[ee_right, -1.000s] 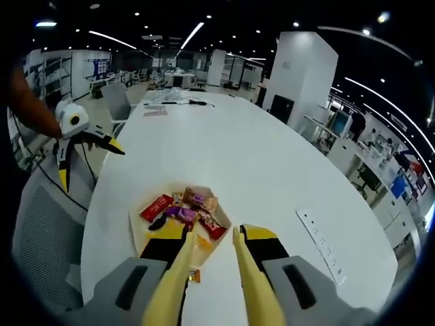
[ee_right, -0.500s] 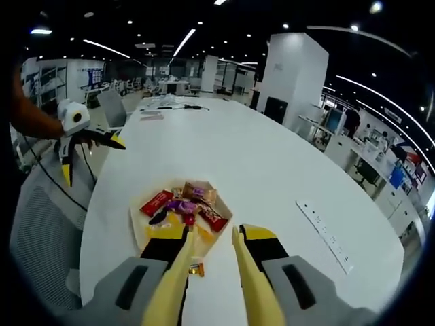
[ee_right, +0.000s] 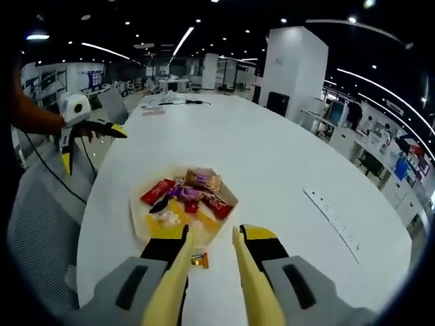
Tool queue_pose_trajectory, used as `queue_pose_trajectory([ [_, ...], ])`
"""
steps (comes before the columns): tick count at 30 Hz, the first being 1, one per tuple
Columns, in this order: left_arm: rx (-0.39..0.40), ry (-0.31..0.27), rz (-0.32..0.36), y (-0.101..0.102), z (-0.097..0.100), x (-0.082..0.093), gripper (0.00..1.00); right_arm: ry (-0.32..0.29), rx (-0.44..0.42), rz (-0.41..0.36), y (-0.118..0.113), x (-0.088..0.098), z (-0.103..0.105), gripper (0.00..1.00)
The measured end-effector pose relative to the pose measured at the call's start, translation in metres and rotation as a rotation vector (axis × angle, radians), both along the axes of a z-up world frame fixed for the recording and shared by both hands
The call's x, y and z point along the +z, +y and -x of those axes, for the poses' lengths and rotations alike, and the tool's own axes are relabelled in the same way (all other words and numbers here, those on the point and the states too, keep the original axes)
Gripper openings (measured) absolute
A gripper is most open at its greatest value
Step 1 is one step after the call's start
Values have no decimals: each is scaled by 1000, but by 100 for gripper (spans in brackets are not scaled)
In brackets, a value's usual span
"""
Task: Place the target food into the container with the food tongs after gripping and lifting it, then release it inside without dropping or visibly crushing the food.
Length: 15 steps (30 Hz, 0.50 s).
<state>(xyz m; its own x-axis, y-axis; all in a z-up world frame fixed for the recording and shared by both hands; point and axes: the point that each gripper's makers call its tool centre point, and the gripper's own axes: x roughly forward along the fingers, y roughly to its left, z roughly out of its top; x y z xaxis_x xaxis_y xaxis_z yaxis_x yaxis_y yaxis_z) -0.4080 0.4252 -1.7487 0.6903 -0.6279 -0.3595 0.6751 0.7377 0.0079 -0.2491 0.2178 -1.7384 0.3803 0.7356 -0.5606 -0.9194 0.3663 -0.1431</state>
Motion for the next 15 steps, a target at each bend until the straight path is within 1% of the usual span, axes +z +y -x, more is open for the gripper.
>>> queue_pose_trajectory([
  [3,8,1,3,2,-2,0,99,26,0,-9,0,-12,1,29],
  [5,13,2,1,2,-2,0,99,32,5,-4,1,-19,4,29],
  [10,9,10,-4,2,-2,-2,99,74,0,0,4,-45,7,29],
  [15,12,14,-7,2,-2,-3,99,100,-4,5,5,-60,9,29],
])
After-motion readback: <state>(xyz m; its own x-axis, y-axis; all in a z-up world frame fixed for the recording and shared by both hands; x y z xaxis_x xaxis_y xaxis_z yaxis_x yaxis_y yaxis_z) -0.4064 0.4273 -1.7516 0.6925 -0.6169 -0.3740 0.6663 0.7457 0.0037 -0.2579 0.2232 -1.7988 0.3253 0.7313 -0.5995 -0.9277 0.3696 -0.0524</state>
